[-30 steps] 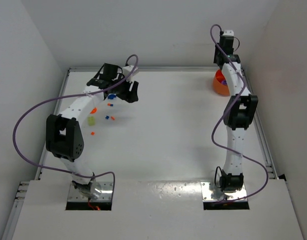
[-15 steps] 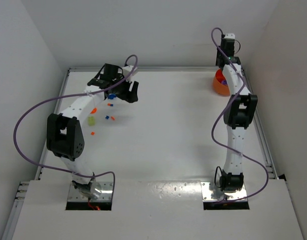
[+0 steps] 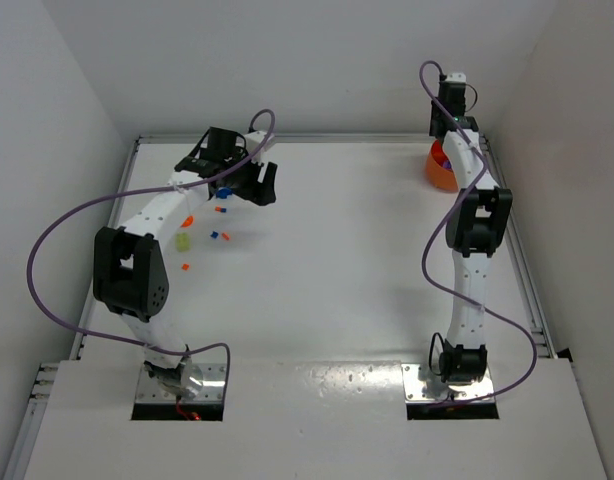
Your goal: Sort the legos into containers by color
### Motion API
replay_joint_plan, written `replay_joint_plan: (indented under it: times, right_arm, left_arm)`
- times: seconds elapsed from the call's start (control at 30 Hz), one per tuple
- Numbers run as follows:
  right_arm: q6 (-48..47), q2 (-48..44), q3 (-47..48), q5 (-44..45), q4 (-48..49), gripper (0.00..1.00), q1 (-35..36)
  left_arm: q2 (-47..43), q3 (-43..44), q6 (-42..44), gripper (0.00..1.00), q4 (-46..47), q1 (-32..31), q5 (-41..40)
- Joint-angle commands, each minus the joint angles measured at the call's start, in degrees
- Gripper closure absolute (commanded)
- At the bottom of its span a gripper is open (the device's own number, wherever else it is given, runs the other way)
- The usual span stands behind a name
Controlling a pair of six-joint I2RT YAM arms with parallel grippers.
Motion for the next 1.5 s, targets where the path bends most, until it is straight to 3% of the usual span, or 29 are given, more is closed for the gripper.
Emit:
replay_joint_plan:
  times: [0.0,0.6,0.73,0.77,0.87,1.0,1.23,1.33,1.47]
  right_arm:
    - [-0.8,-0.1,0.5,1.5,1.9,0.96,-0.3]
    - [-1.9,-2.2,-3.5,1.9,-0.4,0.91,-0.3]
    - [-1.9,-2.8,-3.5,1.9,-1.0,0.72,-0.3]
    - [-1.9,-2.8,-3.5,1.9,-1.0,0.63,-0.3]
    - [-1.9,-2.8,-3.5,1.9,-1.0,0.51,-0.3]
    - [-1.9,-3.3,-2.9,0.8,-1.0,0.43,-0.3]
    - [-1.2,-6.8,-0.4,-1.1,-1.5,0.42,0.3]
    - [-1.2,-10.2,-0.4,-4.5,-2.0,0.41,0.8]
    - [-2.1,-15.0,-3.1,-13.6,-4.7,0.3,1.9]
  left_arm:
    - [-0.1,0.7,-0.6,0.24,1.3,0.6,0.0]
    - [0.9,0.7,-0.6,0.24,1.3,0.6,1.1]
    - [0.9,0.1,-0.6,0.24,1.3,0.6,1.7]
    - [0.9,0.1,-0.6,0.24,1.3,0.6,1.7]
    - [0.9,0.1,-0.6,0.23,1.3,0.6,1.0]
    - [0.9,0.1,-1.8,0.23,1.8,1.2,1.0]
    - [-1.3,0.1,-3.5,0.21,4.8,4.4,1.0]
    - [-1.3,0.8,-2.8,0.2,4.8,6.7,1.0]
    - [-0.7,3.7,1.6,0.19,1.6,10.9,1.0]
